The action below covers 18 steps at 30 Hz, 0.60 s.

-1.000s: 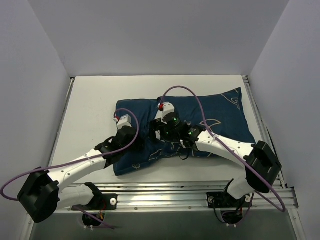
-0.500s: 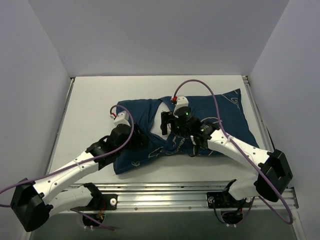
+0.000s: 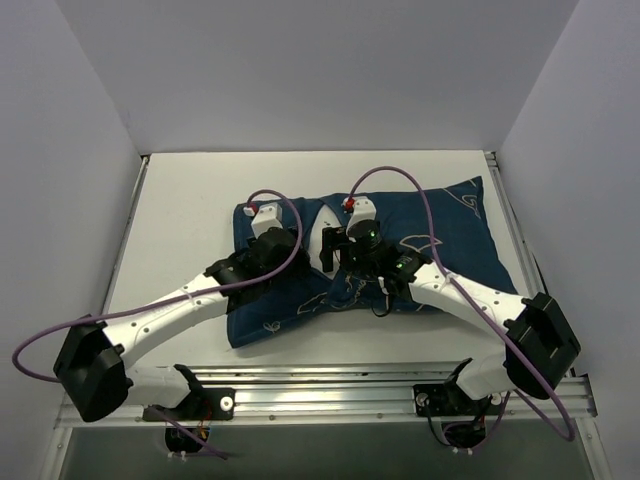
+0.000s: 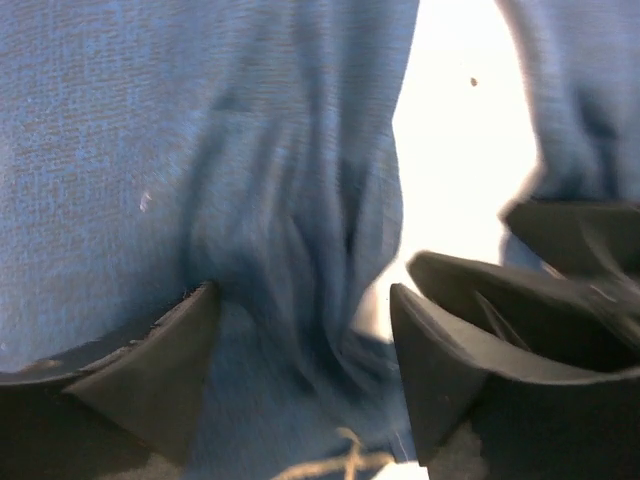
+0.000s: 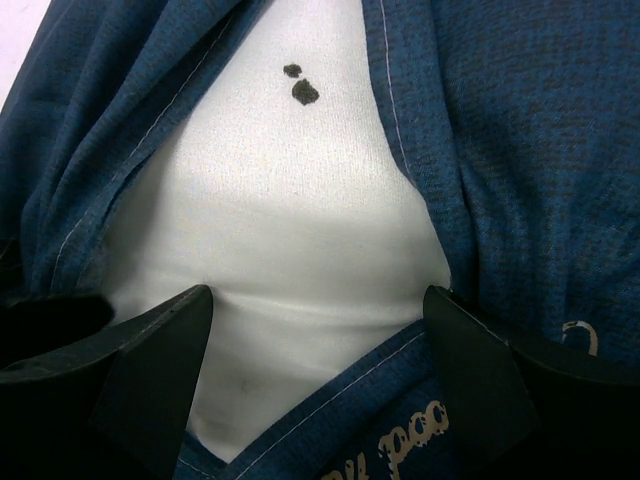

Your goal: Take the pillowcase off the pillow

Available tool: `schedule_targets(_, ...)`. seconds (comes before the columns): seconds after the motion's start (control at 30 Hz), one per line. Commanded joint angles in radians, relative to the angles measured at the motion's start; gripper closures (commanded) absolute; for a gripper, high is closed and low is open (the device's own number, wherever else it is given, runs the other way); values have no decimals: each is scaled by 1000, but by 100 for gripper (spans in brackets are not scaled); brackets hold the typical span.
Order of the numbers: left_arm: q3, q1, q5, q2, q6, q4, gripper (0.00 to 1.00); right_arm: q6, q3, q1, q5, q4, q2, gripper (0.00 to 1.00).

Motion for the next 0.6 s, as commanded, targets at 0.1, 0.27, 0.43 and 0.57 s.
schedule_targets(0.1, 51, -2, -142, 112, -26, -6, 43, 46, -51, -6, 5, -1, 39, 18)
schedule_targets(0.27, 16, -1, -207, 83, -111, -109, 85, 46, -81, -23, 39, 5, 42, 18)
schedule_targets(0.43, -130, 4, -205, -119, -148, -164, 98, 51, -121, -73, 30, 3, 48, 18)
schedule_targets(0.57, -248, 13, -117, -184, -169, -135, 98, 32, -124, -75, 1, 2, 39, 18)
